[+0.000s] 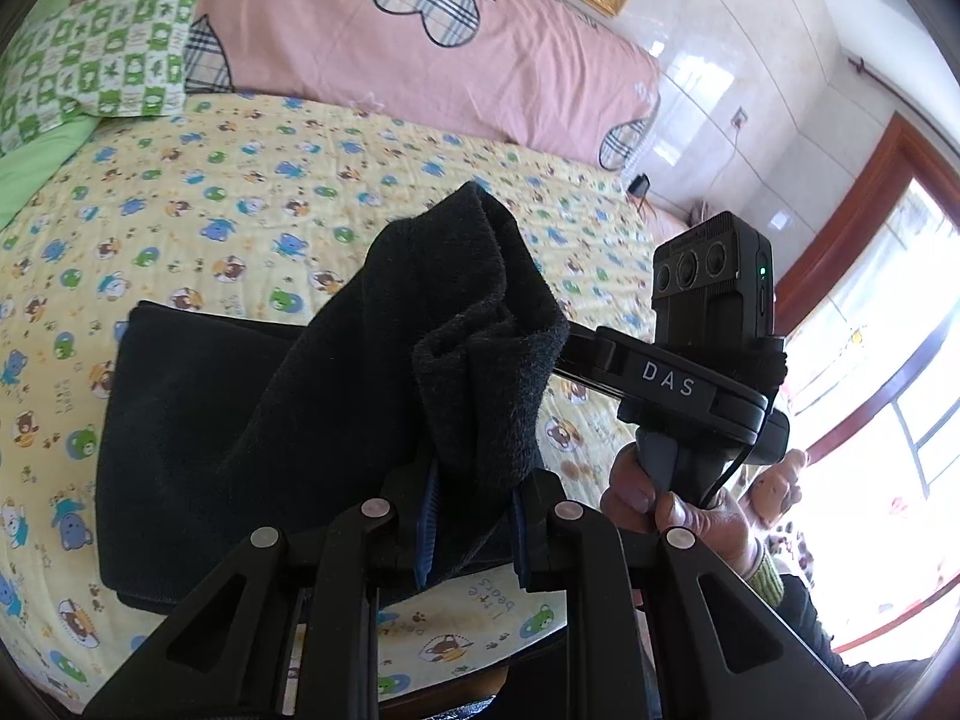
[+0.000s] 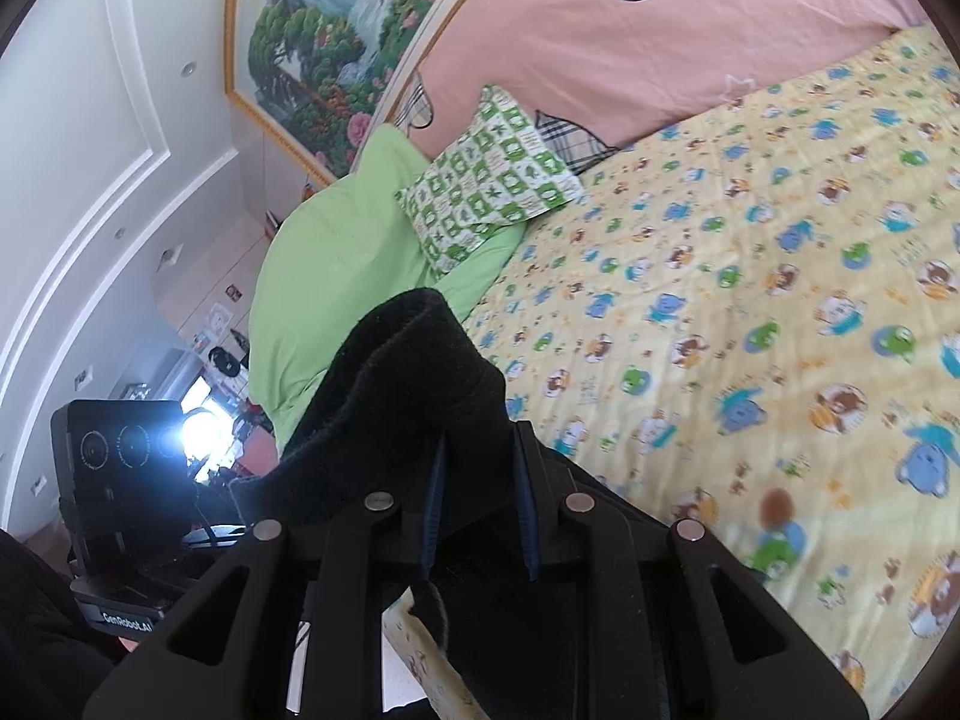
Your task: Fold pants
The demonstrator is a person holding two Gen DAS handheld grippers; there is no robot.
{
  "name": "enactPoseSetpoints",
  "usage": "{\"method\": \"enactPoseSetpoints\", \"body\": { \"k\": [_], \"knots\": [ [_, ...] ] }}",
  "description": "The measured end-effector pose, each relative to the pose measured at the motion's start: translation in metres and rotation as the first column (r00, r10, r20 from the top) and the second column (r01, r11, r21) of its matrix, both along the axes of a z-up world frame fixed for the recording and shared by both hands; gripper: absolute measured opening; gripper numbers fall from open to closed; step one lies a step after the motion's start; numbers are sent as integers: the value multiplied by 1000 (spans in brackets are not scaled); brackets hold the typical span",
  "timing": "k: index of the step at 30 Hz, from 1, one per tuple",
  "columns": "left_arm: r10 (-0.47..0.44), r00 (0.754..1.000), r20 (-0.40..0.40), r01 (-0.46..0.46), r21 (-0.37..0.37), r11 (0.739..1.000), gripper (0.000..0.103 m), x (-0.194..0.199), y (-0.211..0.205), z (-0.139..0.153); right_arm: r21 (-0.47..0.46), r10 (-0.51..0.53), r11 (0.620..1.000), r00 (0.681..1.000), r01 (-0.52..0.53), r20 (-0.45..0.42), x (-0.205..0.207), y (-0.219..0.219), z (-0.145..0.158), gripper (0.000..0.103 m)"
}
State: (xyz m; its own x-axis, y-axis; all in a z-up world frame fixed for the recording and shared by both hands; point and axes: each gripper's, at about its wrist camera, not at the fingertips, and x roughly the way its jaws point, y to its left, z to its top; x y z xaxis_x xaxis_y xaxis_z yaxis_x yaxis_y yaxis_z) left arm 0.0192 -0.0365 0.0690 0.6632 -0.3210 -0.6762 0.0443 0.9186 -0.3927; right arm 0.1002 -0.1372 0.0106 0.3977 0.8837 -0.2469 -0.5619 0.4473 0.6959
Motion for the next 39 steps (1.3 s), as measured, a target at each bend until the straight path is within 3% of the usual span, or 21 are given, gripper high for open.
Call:
{"method": "enactPoseSetpoints", "body": {
  "k": [4, 14, 20, 22, 24, 26, 28, 33, 39],
  "knots": [
    [-20, 1000, -23, 21, 9, 1000, 19, 7, -10, -9, 18, -25, 1000, 1000, 25, -19, -2, -14, -7, 15],
    [-57, 995, -80, 60, 40, 997, 20, 18, -25, -37, -39, -91, 995, 993, 89, -77, -8, -29, -32, 15],
    [-73, 993, -95, 77, 36, 996, 35, 21, -26, -42, -88, -182, 981, 977, 172, -108, -15, -46, -36, 15],
    [-91, 991, -95, 92, 6, 996, 50, 20, -25, -40, -118, -218, 972, 970, 205, -106, -19, -52, -34, 15],
    [-99, 991, -87, 98, -16, 995, 54, 17, -23, -38, -133, -246, 964, 963, 231, -112, -24, -57, -30, 21],
    [-96, 992, -78, 96, -14, 995, 54, 14, -22, -35, -149, -274, 955, 954, 256, -119, -27, -60, -28, 54],
    [-88, 993, -73, 87, -22, 996, 54, 11, -18, -33, -138, -297, 950, 948, 281, -112, -33, -65, -25, 73],
    [-64, 996, -67, 60, -54, 997, 55, 2, -6, -28, -110, -302, 950, 948, 292, -97, -42, -64, -13, 74],
    [-18, 999, -47, 16, -54, 998, 60, -9, 13, -20, -156, -330, 935, 942, 318, -63, -49, -52, 2, 78]
  ]
}}
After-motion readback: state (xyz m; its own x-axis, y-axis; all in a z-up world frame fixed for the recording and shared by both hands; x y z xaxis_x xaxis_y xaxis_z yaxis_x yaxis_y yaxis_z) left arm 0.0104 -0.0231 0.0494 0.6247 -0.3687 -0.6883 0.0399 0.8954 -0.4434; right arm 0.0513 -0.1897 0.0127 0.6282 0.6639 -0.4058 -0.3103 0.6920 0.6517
